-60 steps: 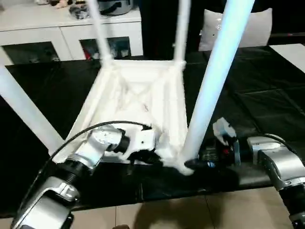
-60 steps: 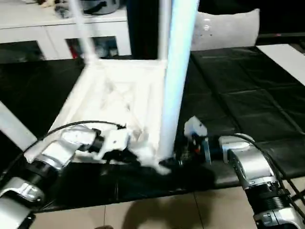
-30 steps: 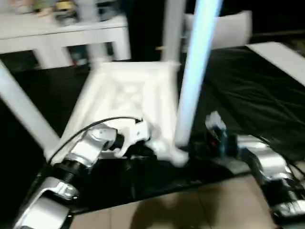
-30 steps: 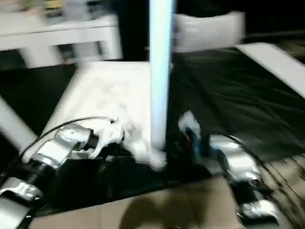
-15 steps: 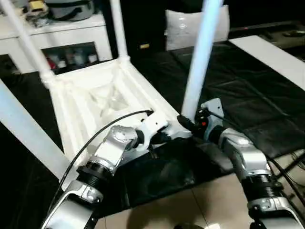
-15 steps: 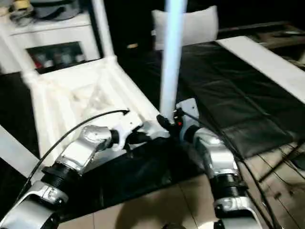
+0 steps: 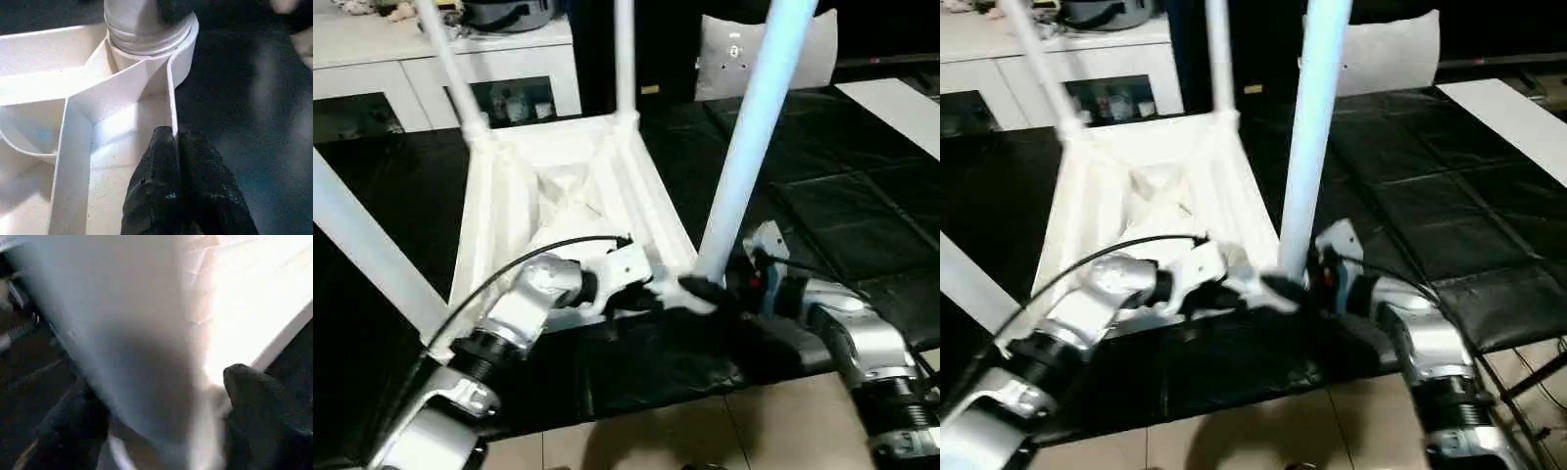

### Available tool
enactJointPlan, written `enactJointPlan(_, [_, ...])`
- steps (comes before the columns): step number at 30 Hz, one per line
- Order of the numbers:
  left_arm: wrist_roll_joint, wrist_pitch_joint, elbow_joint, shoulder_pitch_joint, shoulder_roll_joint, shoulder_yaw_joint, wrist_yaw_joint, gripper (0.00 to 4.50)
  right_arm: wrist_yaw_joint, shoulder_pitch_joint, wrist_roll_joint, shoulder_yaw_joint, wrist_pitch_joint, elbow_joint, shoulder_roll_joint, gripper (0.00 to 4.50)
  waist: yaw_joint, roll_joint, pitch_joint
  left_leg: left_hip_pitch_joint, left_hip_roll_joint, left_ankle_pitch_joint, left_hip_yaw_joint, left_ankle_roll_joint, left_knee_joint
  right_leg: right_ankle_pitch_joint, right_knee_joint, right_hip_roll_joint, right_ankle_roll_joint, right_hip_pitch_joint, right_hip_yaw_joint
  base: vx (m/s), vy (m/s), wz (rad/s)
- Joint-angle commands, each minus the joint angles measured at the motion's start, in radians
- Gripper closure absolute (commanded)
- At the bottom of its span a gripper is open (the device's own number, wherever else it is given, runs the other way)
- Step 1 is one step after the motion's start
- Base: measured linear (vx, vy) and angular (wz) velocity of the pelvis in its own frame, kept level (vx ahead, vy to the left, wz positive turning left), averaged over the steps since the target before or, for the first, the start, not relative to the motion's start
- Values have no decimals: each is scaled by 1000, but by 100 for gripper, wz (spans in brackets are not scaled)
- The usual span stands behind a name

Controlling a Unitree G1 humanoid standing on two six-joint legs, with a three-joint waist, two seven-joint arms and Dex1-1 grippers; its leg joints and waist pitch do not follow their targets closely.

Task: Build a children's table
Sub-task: Rotate leg to tighten

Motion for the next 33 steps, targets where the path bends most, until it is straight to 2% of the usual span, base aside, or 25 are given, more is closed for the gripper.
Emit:
enactJointPlan(1, [-16,-53,-29,-12,8,-34,-98,450,46,-6,5,13,-24,-13,-12,39,3,-13,-66,2,54,-32,-15,131,-68,-234,-60,-78,-125,67,73,0,0,0])
enactJointPlan(3, [-16,-74,-21,-17,20,-45,-128,450,83,-6,8,21,-36,-11,-28,39,9,-14,-67,3,54,-25,-15,129,-68,-226,-59,-78,-128,68,74,0,0,0])
enactJointPlan(6, [-18,-112,-7,-28,39,-63,-182,450,195,10,32,45,-52,-41,-60,39,29,-14,-70,7,57,-12,-14,138,-66,-207,-54,-78,-132,66,76,0,0,0])
enactJointPlan(8, [-21,-137,4,-38,50,-75,-223,450,249,12,45,60,-62,-47,-74,39,34,-15,-70,4,57,-7,-14,143,-66,-201,-52,-80,-131,67,76,0,0,0])
enactJointPlan(10, [-22,-155,13,-44,56,-82,-250,450,288,10,55,68,-54,-46,-81,39,40,-18,-68,5,56,-17,-13,139,-67,-231,-57,-80,-127,66,75,0,0,0])
enactJointPlan(13, [-21,-170,17,-49,57,-89,-276,450,337,11,77,80,-18,-54,-86,72,47,-17,-69,6,58,-17,-13,129,-68,-246,-58,-80,-119,66,75,0,0,0])
enactJointPlan(15, [-21,-170,16,-49,57,-89,-277,450,339,12,77,81,-18,-55,-87,76,48,-18,-69,6,60,-11,-14,124,-68,-239,-55,-80,-121,65,76,0,0,0])
enactJointPlan(22, [-29,-189,31,-51,48,-93,-287,450,395,27,107,99,22,-81,-94,144,50,-19,-70,3,56,-12,-13,120,-67,-247,-58,-80,-111,68,75,0,0,0])
enactJointPlan(25, [-27,-193,34,-47,49,-92,-287,450,405,31,112,101,34,-87,-93,156,51,-18,-70,3,55,-16,-13,114,-68,-263,-61,-79,-104,67,73,0,0,0])
enactJointPlan(27, [-28,-181,31,-42,52,-89,-283,450,407,37,118,104,45,-94,-94,189,51,-19,-71,3,55,-9,-14,114,-67,-256,-59,-78,-104,68,73,0,0,0])
enactJointPlan(30, [-35,-154,26,-35,49,-76,-267,450,397,40,122,104,53,-97,-92,199,51,-19,-70,3,57,-3,-14,114,-67,-247,-57,-79,-106,68,74,0,0,0])
enactJointPlan(31, [-42,-132,19,-31,45,-68,-257,450,384,42,133,95,65,-98,-83,215,50,-19,-69,4,55,-11,-12,113,-68,-260,-61,-78,-105,67,74,0,0,0])
enactJointPlan(33, [-56,-95,2,-21,36,-52,-236,450,329,43,140,78,92,-98,-55,220,49,-19,-67,3,54,-24,-12,105,-70,-290,-65,-79,-97,69,73,0,0,0])
